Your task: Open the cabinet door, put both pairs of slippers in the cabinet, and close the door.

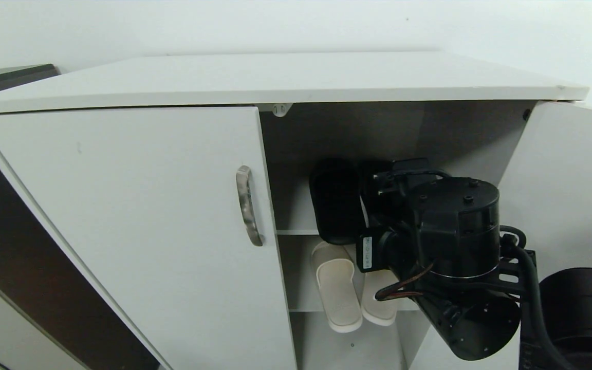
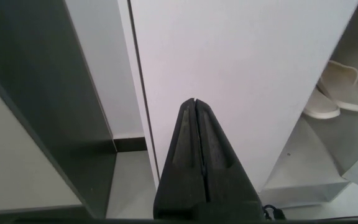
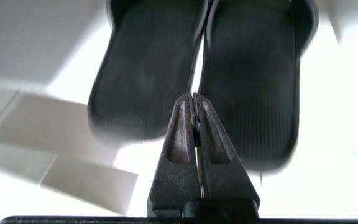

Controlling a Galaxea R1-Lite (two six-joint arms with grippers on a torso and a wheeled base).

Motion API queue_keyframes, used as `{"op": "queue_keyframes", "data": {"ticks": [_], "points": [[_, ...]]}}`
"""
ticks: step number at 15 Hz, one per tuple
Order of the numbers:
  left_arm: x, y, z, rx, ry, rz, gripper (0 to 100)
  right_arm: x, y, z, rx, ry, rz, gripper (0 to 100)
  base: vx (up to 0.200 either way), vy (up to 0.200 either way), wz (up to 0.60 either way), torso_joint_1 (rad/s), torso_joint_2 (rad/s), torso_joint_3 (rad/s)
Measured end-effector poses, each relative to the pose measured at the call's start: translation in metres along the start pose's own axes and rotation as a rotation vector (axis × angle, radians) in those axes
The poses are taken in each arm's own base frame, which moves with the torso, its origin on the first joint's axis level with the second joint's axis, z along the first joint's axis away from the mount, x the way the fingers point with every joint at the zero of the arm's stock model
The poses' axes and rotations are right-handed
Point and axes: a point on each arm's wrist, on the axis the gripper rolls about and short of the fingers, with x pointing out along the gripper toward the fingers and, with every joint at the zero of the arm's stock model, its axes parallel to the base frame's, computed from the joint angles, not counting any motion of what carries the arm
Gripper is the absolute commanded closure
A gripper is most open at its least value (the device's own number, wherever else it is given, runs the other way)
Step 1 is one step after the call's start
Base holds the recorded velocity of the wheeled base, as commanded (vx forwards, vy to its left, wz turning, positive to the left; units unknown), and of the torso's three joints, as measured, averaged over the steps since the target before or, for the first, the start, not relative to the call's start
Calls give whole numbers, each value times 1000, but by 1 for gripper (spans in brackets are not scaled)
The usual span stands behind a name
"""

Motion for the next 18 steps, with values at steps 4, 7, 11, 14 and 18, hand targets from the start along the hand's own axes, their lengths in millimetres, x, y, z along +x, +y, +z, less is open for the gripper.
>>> {"op": "queue_keyframes", "data": {"ticks": [4,7,11,14,18], "points": [[0,0,0,-1,1,0,100,1,0,-4,-10,9,-4,100,-200,0,0,-1,2,5],[0,0,0,-1,0,-1,100,1,1,-4,1,-1,0,100,-200,0,0,2,-1,2],[0,0,0,-1,0,0,100,2,1,-6,-4,3,-1,100,-200,0,0,1,2,4],[0,0,0,-1,0,0,100,2,1,-7,-5,5,-2,100,-200,0,0,-1,5,-1],[0,0,0,-1,0,0,100,3,1,-10,-16,14,-4,100,-150,0,0,2,-3,-2]]}}
